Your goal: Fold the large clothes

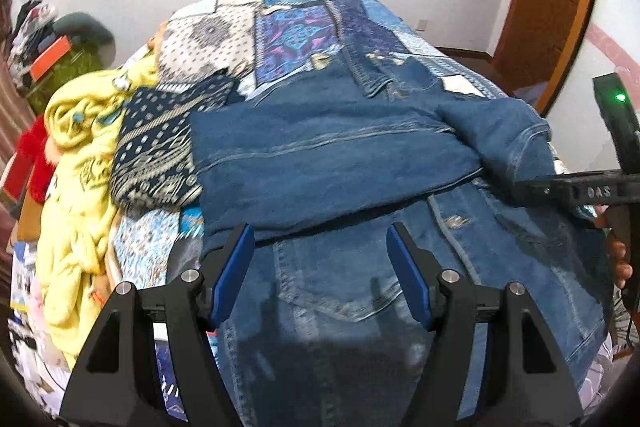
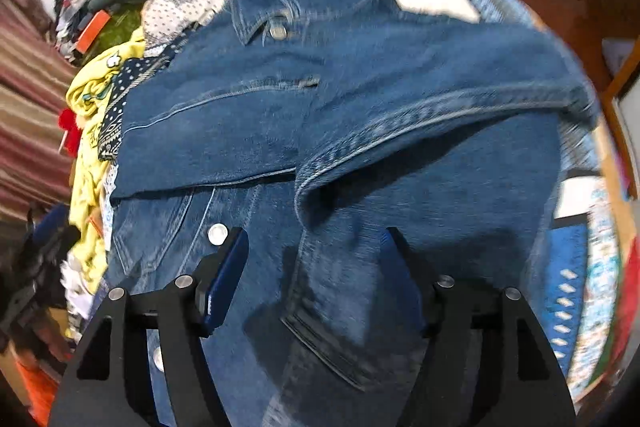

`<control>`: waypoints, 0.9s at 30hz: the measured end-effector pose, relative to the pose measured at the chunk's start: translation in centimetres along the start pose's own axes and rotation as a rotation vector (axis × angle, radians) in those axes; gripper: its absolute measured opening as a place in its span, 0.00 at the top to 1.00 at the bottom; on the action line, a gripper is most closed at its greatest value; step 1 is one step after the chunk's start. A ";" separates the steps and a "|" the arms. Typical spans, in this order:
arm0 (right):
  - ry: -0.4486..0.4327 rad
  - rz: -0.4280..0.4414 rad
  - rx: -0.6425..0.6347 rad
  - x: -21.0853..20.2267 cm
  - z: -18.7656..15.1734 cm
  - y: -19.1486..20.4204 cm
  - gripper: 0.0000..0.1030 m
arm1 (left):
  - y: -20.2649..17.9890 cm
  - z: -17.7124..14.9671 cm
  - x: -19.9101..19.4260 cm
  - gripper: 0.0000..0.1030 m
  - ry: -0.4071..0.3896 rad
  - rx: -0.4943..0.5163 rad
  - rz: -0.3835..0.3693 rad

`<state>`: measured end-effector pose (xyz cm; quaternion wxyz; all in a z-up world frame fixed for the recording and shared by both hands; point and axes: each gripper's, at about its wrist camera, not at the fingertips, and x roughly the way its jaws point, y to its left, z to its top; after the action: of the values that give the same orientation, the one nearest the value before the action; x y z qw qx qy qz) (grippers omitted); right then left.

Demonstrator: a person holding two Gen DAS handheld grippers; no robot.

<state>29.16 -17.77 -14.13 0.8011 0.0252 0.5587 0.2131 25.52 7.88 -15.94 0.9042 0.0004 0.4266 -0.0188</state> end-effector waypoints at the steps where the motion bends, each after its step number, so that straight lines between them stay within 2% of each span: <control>1: -0.026 -0.006 -0.008 -1.0 -0.1 -0.4 0.37 | -0.8 0.6 0.0 0.34 -0.004 0.017 -0.006; 5: -0.136 -0.083 -0.007 -4.5 -0.2 -2.5 0.37 | -4.2 3.3 -0.1 0.34 -0.027 0.088 -0.030; 8: -0.229 -0.171 -0.007 -7.0 -0.3 -4.3 0.35 | -7.0 5.4 0.0 0.34 -0.036 0.123 -0.078; 12: -0.293 -0.256 0.004 -8.7 -0.8 -6.7 0.33 | -11.9 8.3 1.3 0.34 -0.021 0.190 -0.159; 18: -0.272 -0.277 0.067 -7.9 -1.7 -10.2 0.33 | -19.7 10.5 5.3 0.34 0.021 0.350 -0.199; 21: -0.237 -0.278 0.088 -6.7 -2.1 -11.3 0.33 | -22.7 10.7 8.2 0.34 0.077 0.402 -0.228; 26: -0.182 -0.256 0.108 -5.1 -3.1 -12.5 0.33 | -25.6 10.4 13.1 0.35 0.155 0.476 -0.204; 27: -0.174 -0.247 0.109 -4.8 -3.2 -12.6 0.33 | -25.9 10.4 14.2 0.40 0.169 0.474 -0.204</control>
<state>28.84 -31.62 -14.55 0.8640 0.0182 0.4969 0.0794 41.66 -18.67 -19.88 0.8336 0.1706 0.4820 -0.2089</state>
